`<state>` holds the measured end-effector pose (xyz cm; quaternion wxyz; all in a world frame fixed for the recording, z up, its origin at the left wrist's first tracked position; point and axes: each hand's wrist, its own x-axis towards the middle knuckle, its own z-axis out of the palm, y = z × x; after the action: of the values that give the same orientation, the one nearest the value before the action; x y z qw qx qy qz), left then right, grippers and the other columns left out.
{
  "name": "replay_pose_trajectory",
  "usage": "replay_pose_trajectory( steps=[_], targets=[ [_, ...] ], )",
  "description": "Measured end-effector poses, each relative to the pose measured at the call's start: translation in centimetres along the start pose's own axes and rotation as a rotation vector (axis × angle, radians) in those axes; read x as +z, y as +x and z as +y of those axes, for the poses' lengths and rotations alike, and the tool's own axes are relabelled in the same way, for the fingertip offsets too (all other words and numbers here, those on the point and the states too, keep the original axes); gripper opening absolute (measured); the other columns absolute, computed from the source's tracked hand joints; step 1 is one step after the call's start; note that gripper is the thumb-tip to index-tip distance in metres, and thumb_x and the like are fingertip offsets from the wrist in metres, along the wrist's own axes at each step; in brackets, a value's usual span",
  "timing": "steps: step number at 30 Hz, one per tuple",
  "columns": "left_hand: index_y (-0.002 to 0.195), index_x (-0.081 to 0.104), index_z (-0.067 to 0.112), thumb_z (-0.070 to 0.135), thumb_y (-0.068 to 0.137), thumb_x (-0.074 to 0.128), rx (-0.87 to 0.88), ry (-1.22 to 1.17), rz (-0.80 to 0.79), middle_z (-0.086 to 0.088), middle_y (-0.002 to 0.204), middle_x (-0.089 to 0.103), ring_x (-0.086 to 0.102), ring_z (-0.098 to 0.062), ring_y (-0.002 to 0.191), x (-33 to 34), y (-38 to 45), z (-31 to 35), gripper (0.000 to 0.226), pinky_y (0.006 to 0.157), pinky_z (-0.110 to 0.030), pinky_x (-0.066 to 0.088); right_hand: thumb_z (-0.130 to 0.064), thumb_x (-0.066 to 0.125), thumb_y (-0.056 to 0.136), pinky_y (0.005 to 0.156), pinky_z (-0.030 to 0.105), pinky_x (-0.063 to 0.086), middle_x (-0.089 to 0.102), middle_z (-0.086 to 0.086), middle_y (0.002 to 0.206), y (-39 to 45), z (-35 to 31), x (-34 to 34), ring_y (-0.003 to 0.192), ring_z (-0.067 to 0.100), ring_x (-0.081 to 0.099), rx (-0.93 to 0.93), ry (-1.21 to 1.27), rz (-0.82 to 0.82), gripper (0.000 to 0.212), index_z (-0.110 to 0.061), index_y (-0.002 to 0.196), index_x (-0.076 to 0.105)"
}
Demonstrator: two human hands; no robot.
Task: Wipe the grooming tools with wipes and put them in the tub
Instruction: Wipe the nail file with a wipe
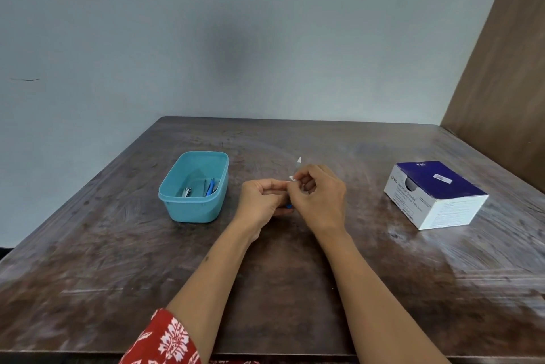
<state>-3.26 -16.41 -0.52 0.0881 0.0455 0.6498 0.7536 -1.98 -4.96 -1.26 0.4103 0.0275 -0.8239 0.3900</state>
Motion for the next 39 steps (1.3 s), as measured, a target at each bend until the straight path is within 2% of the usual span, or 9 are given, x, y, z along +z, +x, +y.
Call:
replay_pose_trajectory(
  steps=[6,10,14,19,24,28,34,39],
  targets=[
    [0.080,0.069,0.006,-0.009,0.071,0.071,-0.007,-0.011,-0.008,-0.006,0.068,0.073,0.071,-0.018,0.064,-0.07,0.08,0.14,0.018,0.055,-0.025,0.057,-0.004,0.068,0.076,0.059,0.014,0.044,0.063,-0.001,0.076,0.05,0.07,0.29,0.064,0.005,0.054,0.026,0.016,0.033,0.010,-0.012,0.081,0.071],
    [0.080,0.070,0.005,-0.012,0.075,0.066,0.003,-0.006,0.005,-0.006,0.068,0.073,0.071,-0.016,0.065,-0.03,-0.01,0.08,0.018,0.054,-0.025,0.056,-0.005,0.070,0.069,0.057,0.024,0.048,0.060,-0.002,0.071,-0.10,-0.06,0.16,0.062,0.009,0.054,-0.008,0.029,-0.005,0.008,-0.012,0.073,0.067],
    [0.083,0.070,0.003,-0.008,0.074,0.068,-0.022,-0.010,-0.038,-0.006,0.070,0.073,0.071,-0.018,0.065,0.00,-0.08,0.27,0.014,0.058,-0.029,0.060,-0.002,0.066,0.076,0.063,0.022,0.047,0.063,0.000,0.078,0.00,-0.01,0.27,0.068,0.007,0.055,0.049,0.040,0.044,0.013,-0.010,0.084,0.071],
    [0.082,0.070,0.004,-0.012,0.077,0.063,0.002,0.023,-0.007,-0.006,0.067,0.073,0.071,-0.016,0.064,0.06,-0.15,0.22,0.018,0.056,-0.026,0.058,-0.006,0.069,0.068,0.058,0.027,0.049,0.061,-0.001,0.070,-0.15,-0.13,0.22,0.062,0.010,0.054,0.004,0.023,0.015,0.007,-0.011,0.073,0.067],
    [0.081,0.069,0.004,-0.011,0.075,0.065,-0.008,0.003,0.012,-0.007,0.068,0.073,0.071,-0.018,0.064,-0.08,-0.09,0.38,0.016,0.059,-0.029,0.060,-0.002,0.067,0.077,0.063,0.020,0.047,0.063,0.001,0.079,-0.21,-0.25,0.42,0.069,0.009,0.057,0.008,0.036,0.013,0.011,-0.010,0.083,0.071],
    [0.081,0.071,0.005,-0.013,0.077,0.062,0.001,0.032,0.042,-0.007,0.069,0.073,0.071,-0.017,0.065,0.18,-0.18,0.26,0.020,0.055,-0.026,0.058,-0.008,0.070,0.071,0.060,0.026,0.049,0.060,-0.001,0.072,-0.26,-0.32,0.18,0.064,0.010,0.055,0.012,0.029,-0.021,0.004,-0.011,0.074,0.068],
    [0.082,0.071,0.006,-0.009,0.076,0.066,-0.016,0.047,-0.009,-0.010,0.078,0.074,0.072,-0.020,0.072,0.35,-0.33,0.44,0.017,0.059,-0.028,0.059,0.000,0.064,0.081,0.065,0.020,0.048,0.064,0.005,0.084,-0.14,-0.37,0.30,0.073,0.010,0.058,0.006,0.032,0.061,0.013,-0.007,0.090,0.071],
    [0.083,0.070,0.005,-0.013,0.078,0.060,0.021,0.061,0.035,-0.009,0.074,0.072,0.071,-0.017,0.066,0.41,-0.55,0.50,0.021,0.054,-0.025,0.057,-0.004,0.071,0.071,0.059,0.011,0.044,0.062,0.001,0.073,-0.21,-0.24,0.30,0.061,0.006,0.053,0.007,0.030,0.001,0.008,-0.009,0.077,0.072]
  ],
)
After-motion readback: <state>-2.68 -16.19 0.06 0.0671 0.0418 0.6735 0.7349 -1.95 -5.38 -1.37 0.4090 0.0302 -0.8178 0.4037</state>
